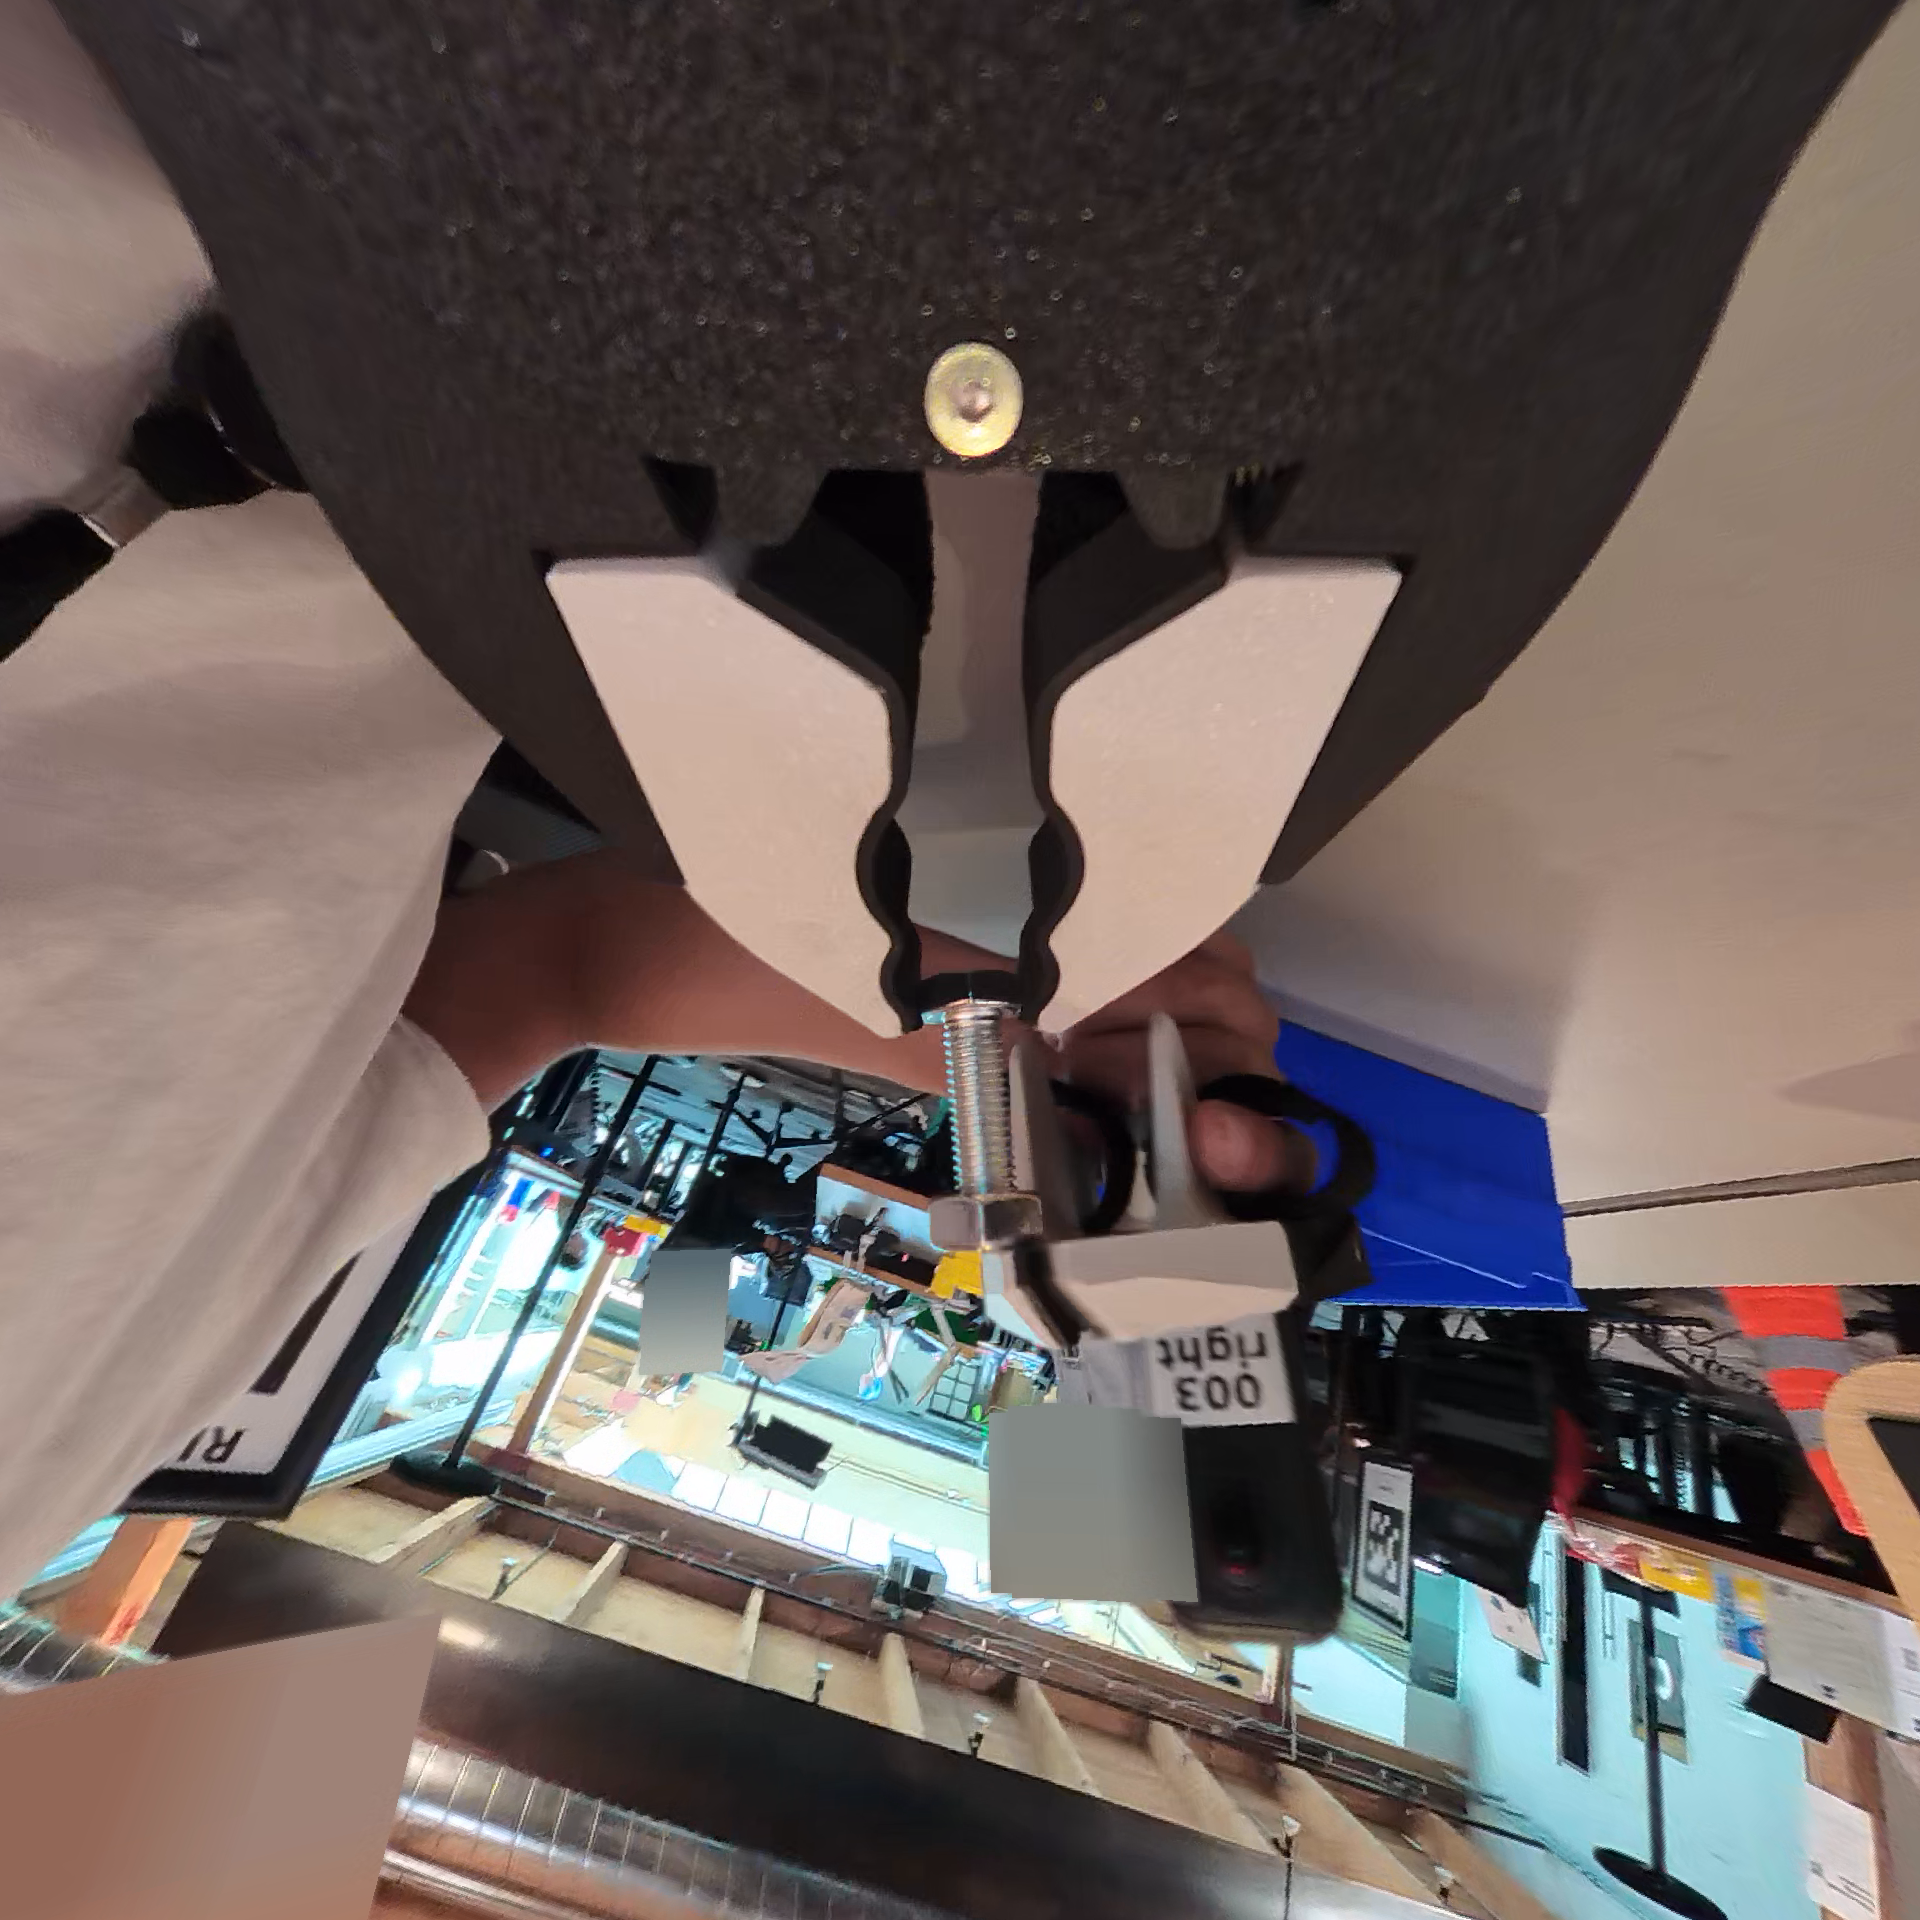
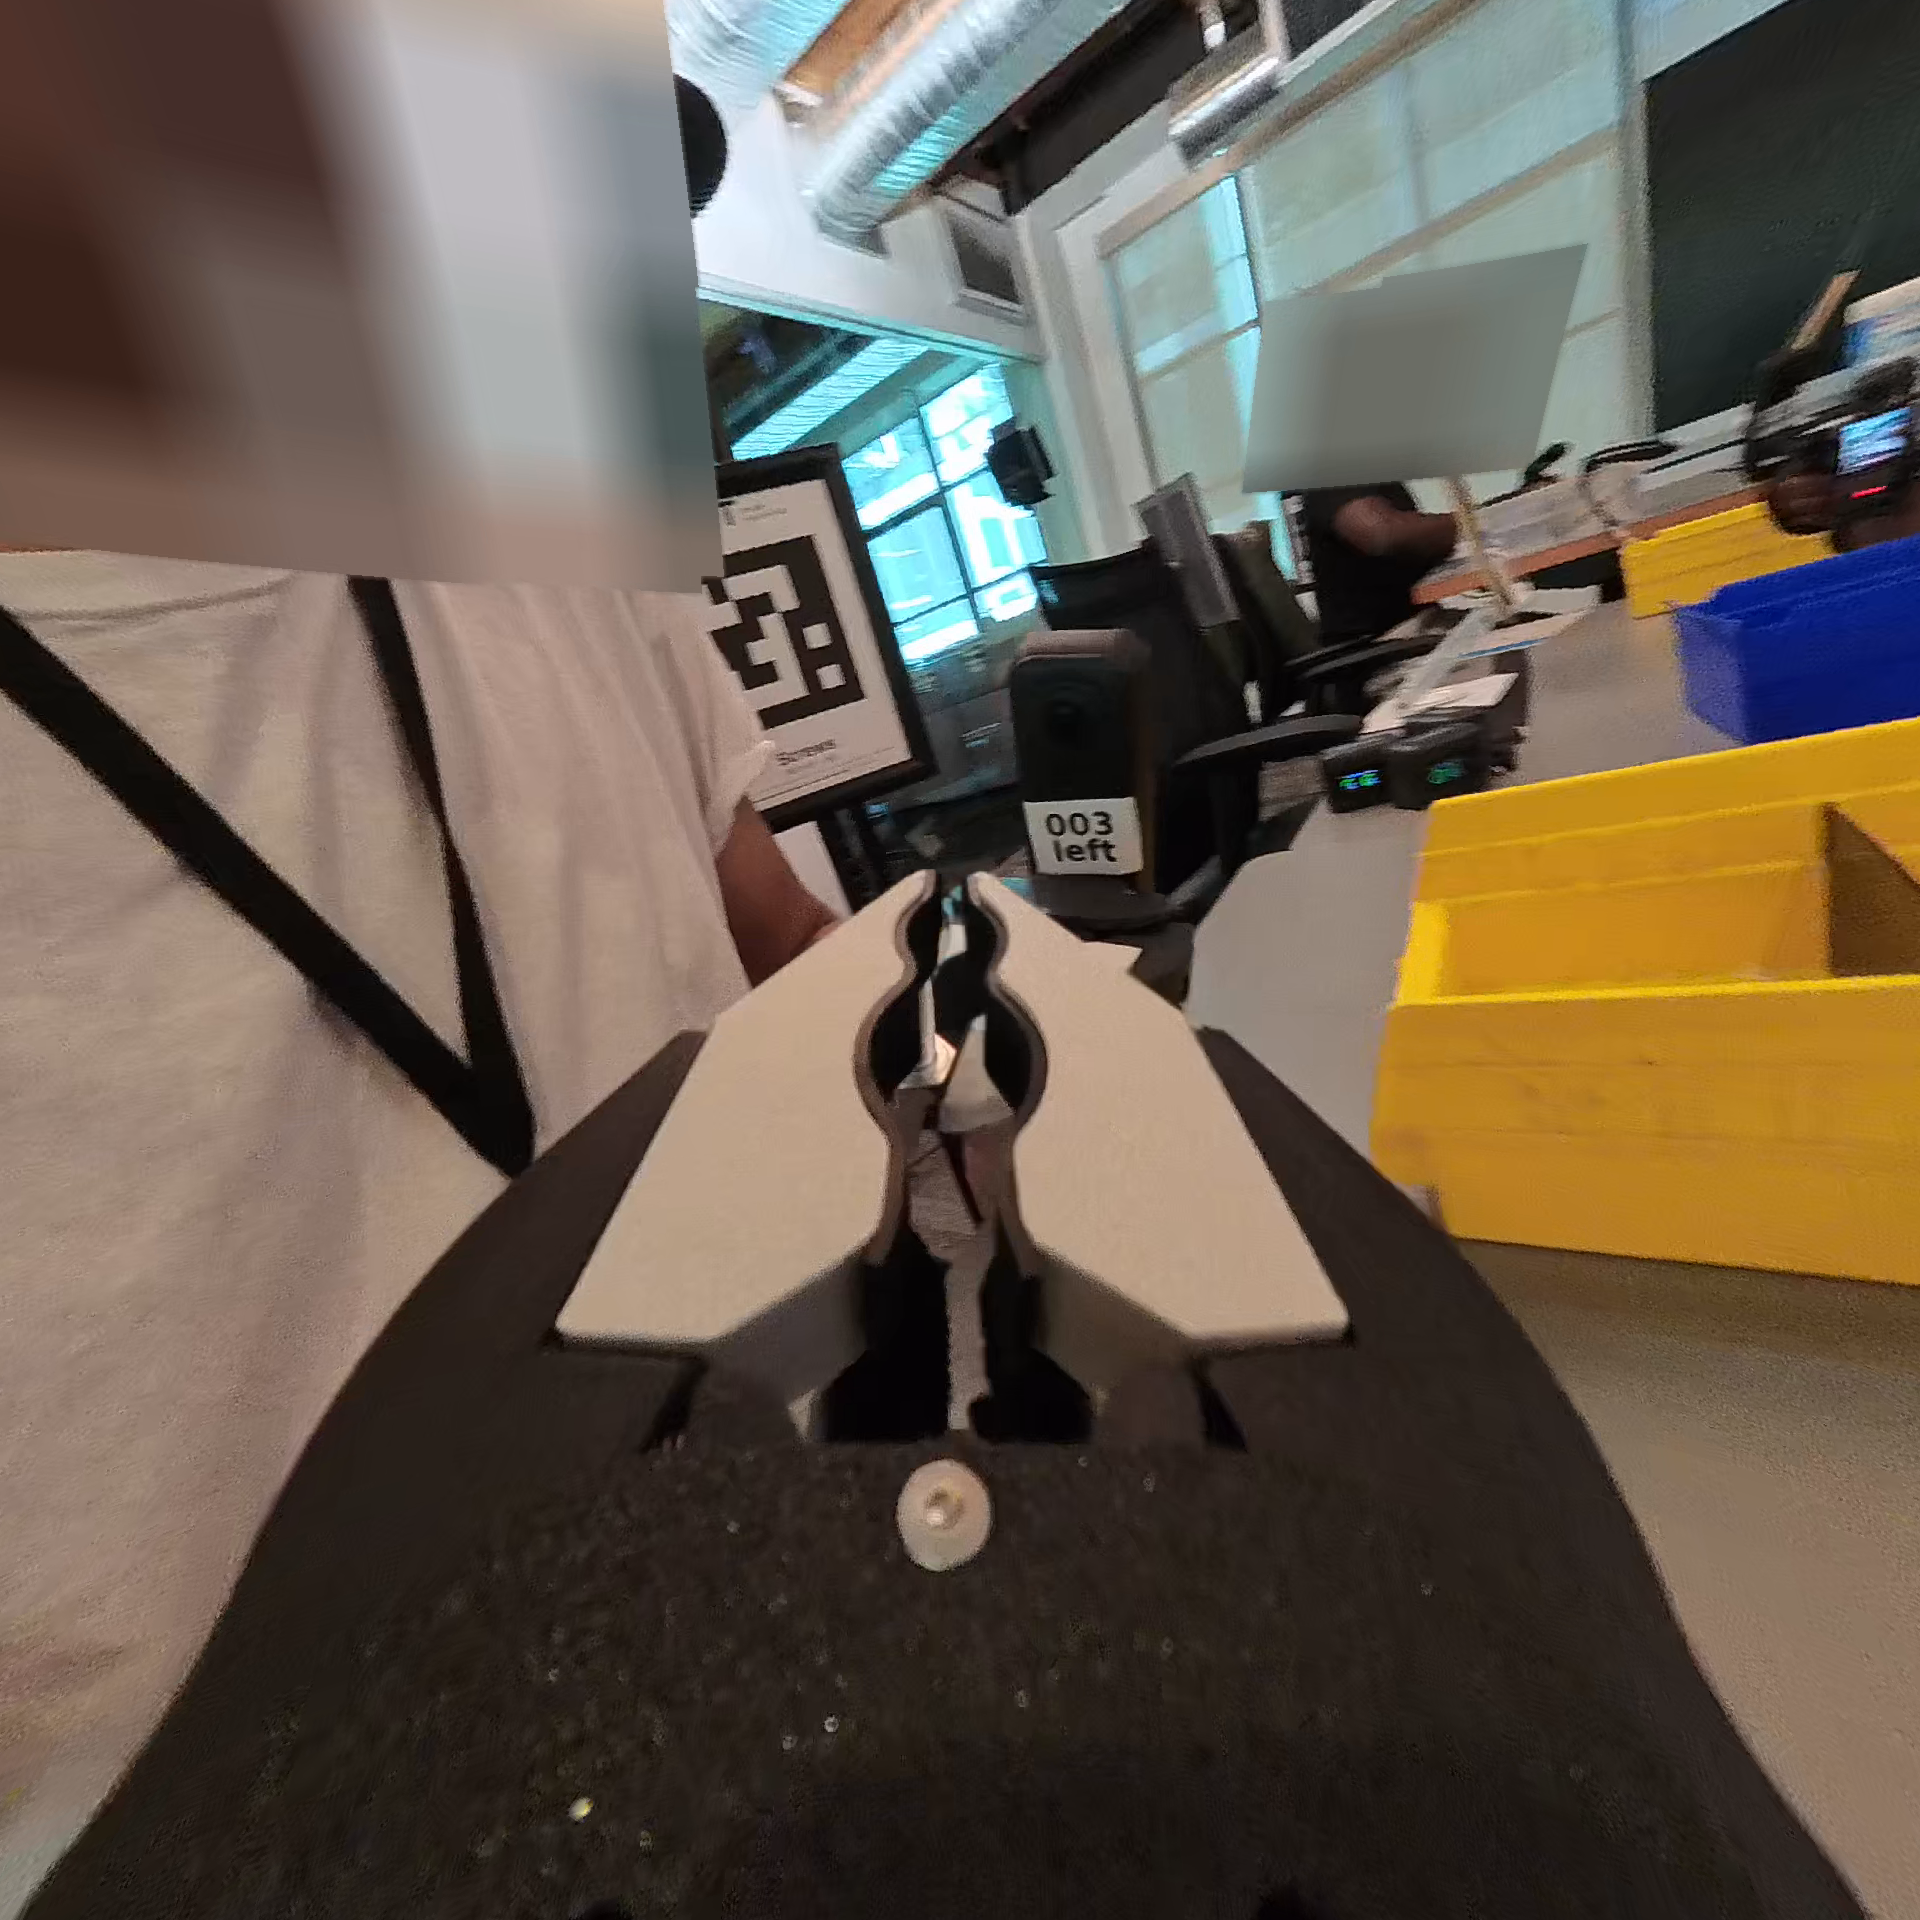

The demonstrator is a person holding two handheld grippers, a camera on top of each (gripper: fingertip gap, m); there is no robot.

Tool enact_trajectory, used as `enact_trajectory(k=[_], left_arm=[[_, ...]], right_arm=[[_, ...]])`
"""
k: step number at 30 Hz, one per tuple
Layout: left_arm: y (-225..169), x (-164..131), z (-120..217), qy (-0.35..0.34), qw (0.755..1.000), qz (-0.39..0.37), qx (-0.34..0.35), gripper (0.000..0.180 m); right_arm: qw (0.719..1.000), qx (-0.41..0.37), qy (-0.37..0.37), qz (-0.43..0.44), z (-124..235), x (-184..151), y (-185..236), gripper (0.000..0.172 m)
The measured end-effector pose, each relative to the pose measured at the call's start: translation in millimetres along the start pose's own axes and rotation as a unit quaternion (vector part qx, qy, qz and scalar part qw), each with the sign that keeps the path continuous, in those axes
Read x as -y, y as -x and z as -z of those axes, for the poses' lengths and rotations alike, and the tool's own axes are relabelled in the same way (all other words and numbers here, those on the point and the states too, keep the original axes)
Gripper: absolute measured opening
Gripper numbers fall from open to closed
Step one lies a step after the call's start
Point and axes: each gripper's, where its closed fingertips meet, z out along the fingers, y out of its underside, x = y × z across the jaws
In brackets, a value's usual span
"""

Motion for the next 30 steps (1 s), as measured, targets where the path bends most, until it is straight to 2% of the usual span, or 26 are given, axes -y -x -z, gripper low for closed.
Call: enact_trajectory(k=[3, 5, 11, 14, 16, 19, 22, 25, 28, 30], left_arm=[[0.0, 0.2, 0.1, -0.001, 1.000, -0.002, 0.001, 0.018], [-0.8, 0.6, -0.8, -0.001, 1.000, -0.004, 0.000, 0.018], [1.7, 0.9, -0.5, -0.004, 1.000, 0.000, 0.006, 0.018], [5.1, -0.6, -0.5, 0.001, 1.000, -0.006, 0.017, 0.018], [10.1, -0.5, -0.1, 0.003, 0.999, -0.014, 0.036, 0.018], [25.6, -2.2, 2.9, 0.013, 0.995, -0.036, 0.090, 0.018], [45.2, -11.1, 6.7, 0.051, 0.981, -0.085, 0.167, 0.018], [53.0, -14.3, 8.4, 0.071, 0.967, -0.125, 0.211, 0.018], [54.2, -16.6, 7.9, 0.082, 0.962, -0.139, 0.223, 0.018], [52.8, -16.7, 7.4, 0.080, 0.964, -0.135, 0.216, 0.018]], right_arm=[[0.999, -0.028, -0.020, -0.013, 8.2, 6.2, -1.6, 0.022], [0.998, -0.043, -0.030, -0.018, 13.5, 7.8, -1.4, 0.028], [0.998, -0.061, -0.016, -0.007, 8.6, -1.7, 4.2, 0.027], [0.994, -0.104, -0.012, 0.012, 5.8, -2.1, -1.8, 0.017], [0.989, -0.145, -0.014, 0.023, 6.4, -0.9, -7.7, 0.017], [0.967, -0.250, -0.018, 0.039, 10.8, -1.4, -22.6, 0.017], [0.918, -0.391, 0.004, 0.071, 19.8, -7.5, -39.2, 0.017], [0.871, -0.485, -0.008, 0.073, 23.6, -8.2, -43.9, 0.017], [0.850, -0.522, -0.018, 0.067, 25.0, -10.1, -42.2, 0.017], [0.855, -0.512, -0.004, 0.082, 22.6, -10.6, -38.1, 0.020]])
